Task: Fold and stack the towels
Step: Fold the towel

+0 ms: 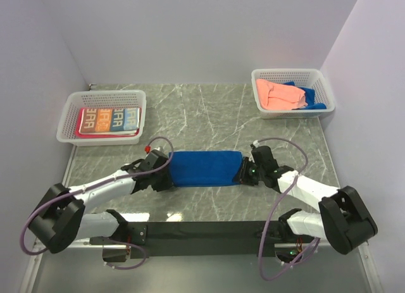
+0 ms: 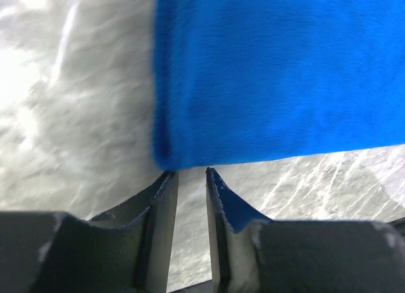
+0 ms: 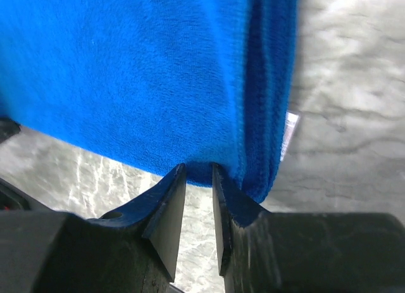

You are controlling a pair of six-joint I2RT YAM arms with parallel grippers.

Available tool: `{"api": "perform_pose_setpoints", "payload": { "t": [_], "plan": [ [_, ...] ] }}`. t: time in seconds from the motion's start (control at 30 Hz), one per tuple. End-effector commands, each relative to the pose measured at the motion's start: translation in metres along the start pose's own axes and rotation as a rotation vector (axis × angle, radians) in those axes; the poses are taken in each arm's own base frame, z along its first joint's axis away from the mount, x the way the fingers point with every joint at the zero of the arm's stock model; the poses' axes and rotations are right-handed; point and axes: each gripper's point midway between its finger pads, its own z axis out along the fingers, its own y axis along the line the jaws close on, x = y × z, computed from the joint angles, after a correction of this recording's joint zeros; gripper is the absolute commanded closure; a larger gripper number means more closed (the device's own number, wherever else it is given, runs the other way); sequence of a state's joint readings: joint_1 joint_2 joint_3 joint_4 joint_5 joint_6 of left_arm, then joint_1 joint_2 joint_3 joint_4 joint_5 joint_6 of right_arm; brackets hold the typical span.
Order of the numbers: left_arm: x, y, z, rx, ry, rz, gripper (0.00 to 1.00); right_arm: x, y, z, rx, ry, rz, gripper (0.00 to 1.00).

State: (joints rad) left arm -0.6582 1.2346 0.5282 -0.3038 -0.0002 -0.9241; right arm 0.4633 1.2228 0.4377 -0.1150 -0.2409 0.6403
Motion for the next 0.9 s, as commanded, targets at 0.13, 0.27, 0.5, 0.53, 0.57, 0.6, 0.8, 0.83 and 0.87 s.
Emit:
{"api": "perform_pose_setpoints", "payload": {
  "t": [0.13,0.27,0.5,0.53,0.57,0.6,0.8,0.83,0.87],
  "plan": [
    [-0.016,-0.012,-0.030,0.069,-0.107,-0.074,0.58,-0.020,0.001,-0.025,-0.012,-0.138,0.009,0.69],
    [-0.034,-0.021,-0.054,0.088,-0.175,-0.093,0.45,-0.034,0.006,-0.042,0.003,-0.183,-0.051,0.67],
    [-0.042,-0.009,-0.045,-0.004,-0.210,-0.125,0.45,-0.047,0.006,-0.047,0.028,-0.241,-0.035,0.66],
    [-0.041,-0.008,-0.038,-0.014,-0.203,-0.131,0.46,-0.045,0.003,-0.044,0.034,-0.234,-0.031,0.66],
    [-0.041,-0.008,-0.035,-0.015,-0.200,-0.131,0.49,-0.042,0.000,-0.040,0.040,-0.226,-0.020,0.67],
    [-0.038,-0.005,-0.028,-0.033,-0.186,-0.129,0.50,-0.043,-0.001,-0.037,0.035,-0.234,-0.009,0.69],
    [-0.026,0.006,-0.004,-0.081,-0.137,-0.130,0.69,-0.021,-0.040,-0.017,0.123,-0.168,0.092,0.87],
    [-0.019,0.014,0.002,-0.108,-0.115,-0.133,0.72,-0.021,-0.048,-0.016,0.142,-0.165,0.115,0.87],
    [-0.015,0.018,0.004,-0.116,-0.101,-0.136,0.77,-0.018,-0.054,-0.016,0.154,-0.159,0.133,0.88]
  ]
}}
